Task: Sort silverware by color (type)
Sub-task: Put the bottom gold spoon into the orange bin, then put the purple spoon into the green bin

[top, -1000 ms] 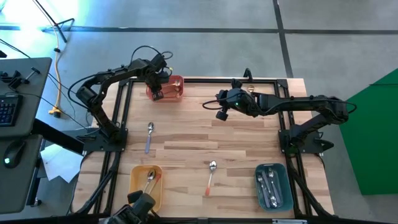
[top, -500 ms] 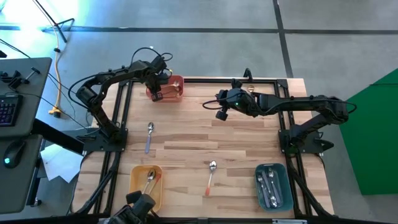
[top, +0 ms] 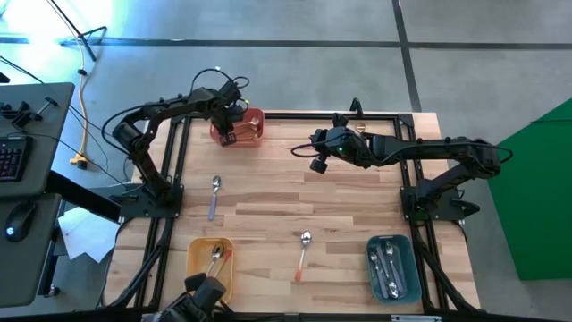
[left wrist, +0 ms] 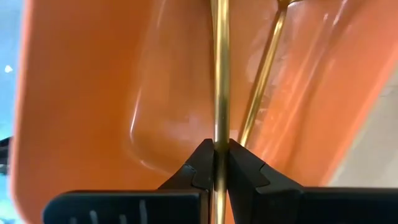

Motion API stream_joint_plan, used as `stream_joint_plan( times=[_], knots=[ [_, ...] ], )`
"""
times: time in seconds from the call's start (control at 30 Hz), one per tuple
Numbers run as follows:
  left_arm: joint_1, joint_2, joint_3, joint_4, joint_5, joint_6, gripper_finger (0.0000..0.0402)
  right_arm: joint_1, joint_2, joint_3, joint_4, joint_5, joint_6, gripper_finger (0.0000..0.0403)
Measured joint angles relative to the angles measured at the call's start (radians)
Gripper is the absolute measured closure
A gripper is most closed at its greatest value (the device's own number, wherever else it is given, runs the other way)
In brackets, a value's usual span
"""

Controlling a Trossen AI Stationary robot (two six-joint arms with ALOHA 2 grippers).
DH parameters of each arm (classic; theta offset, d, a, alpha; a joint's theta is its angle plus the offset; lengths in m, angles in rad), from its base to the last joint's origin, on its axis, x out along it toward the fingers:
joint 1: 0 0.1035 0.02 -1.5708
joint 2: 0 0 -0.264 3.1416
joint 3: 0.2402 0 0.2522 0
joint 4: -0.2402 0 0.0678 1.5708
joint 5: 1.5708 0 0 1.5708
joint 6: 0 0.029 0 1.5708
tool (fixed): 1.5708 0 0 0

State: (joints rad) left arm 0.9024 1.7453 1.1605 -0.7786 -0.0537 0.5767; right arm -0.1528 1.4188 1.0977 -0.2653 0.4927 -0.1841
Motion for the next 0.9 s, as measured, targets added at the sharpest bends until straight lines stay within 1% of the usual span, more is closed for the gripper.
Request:
stream_joint_plan(
  times=[0.13,0.3,0.57,0.67,0.77,0.9],
  knots=[
    [-0.001,0.04,0.025,0.0,-0.012,-0.016,0.0386,0.0,0.0,0.0,0.0,0.0,0.0,0.0403],
    [-0.006,0.044,0.043,-0.009,-0.018,-0.025,0.0377,0.0,0.0,0.0,0.0,0.0,-0.005,0.0403],
    [-0.013,0.041,0.09,-0.068,-0.018,-0.052,0.0315,0.0,0.0,0.0,-0.001,-0.001,-0.005,0.0403],
    [-0.022,0.038,0.106,-0.114,-0.036,-0.068,0.03,0.0,0.0,0.0,-0.001,-0.001,-0.005,0.0403],
    [-0.046,0.006,0.107,-0.158,-0.074,-0.079,0.0302,0.0,0.0,0.0,-0.011,-0.002,-0.008,0.0403],
    [-0.097,-0.072,0.107,-0.228,-0.126,-0.126,0.0325,0.0,-0.007,0.0,-0.059,0.013,-0.01,0.0403]
  ],
)
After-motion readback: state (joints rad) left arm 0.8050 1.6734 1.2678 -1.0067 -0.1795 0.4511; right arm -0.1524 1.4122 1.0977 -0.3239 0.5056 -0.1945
